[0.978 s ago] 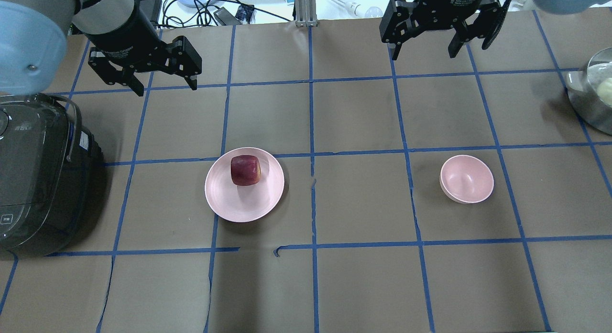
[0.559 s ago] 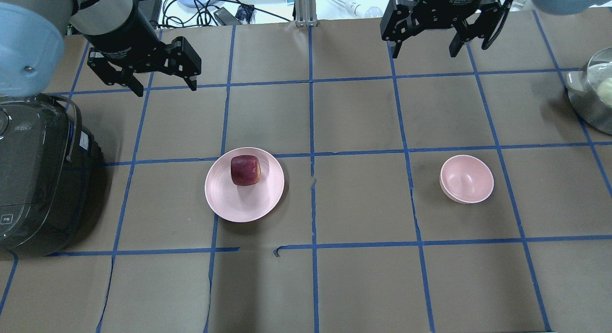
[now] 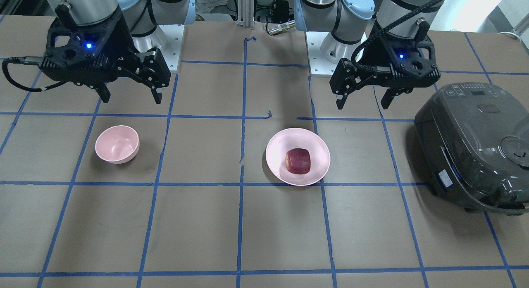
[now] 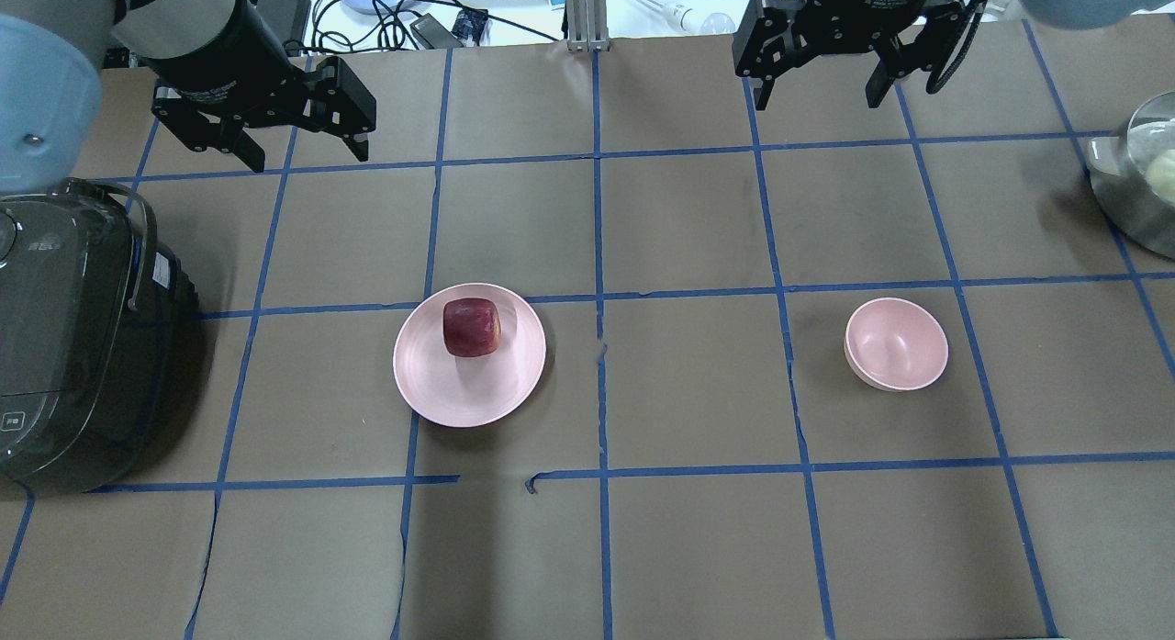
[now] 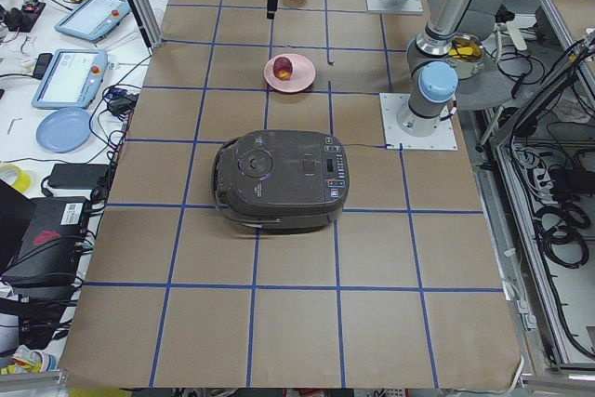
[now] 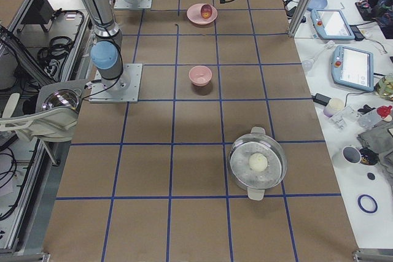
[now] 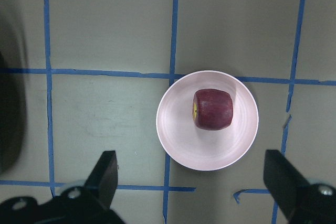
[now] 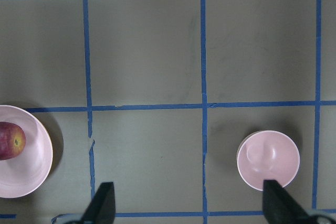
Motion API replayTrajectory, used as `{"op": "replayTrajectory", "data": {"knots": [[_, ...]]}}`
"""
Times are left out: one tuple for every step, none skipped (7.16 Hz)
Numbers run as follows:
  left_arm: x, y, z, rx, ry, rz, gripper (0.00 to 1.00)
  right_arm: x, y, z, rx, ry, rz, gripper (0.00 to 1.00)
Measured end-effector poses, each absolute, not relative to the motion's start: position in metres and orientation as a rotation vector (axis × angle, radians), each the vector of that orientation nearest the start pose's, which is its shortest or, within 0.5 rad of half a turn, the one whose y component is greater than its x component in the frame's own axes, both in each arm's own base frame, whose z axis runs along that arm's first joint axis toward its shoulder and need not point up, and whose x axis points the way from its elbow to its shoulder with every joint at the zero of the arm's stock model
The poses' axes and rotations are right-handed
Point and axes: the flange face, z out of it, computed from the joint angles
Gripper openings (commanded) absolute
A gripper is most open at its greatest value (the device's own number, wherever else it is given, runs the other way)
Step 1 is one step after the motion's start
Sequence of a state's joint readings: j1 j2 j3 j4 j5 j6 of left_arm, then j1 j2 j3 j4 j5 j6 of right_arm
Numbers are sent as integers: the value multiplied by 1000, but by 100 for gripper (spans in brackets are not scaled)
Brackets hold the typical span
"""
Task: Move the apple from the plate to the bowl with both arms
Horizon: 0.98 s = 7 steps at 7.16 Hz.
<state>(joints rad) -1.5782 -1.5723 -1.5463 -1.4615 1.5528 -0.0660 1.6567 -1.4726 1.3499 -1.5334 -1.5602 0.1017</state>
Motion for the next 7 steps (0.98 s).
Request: {"op": "replayTrajectory", "data": {"knots": [[-141,-503,509,-84,3154,-203,100,180,-525,543,25,3121,-130,100],[-141,-503,510,-82,3149,-208,100,180,-525,543,25,3121,-130,100],[-139,-503,511,-83,3144,-212,100,180,-525,543,26,3121,-130,100],[-138,-503,511,-88,3140,-213,100,180,-525,543,26,3120,-130,100],[-137,-502,511,-93,3139,-216,100,180,-525,543,26,3120,-130,100],[-136,-502,512,-94,3137,-224,100,180,-525,542,26,3120,-129,100],[-135,-503,513,-100,3140,-232,100,180,-526,542,26,3119,-128,100]]}}
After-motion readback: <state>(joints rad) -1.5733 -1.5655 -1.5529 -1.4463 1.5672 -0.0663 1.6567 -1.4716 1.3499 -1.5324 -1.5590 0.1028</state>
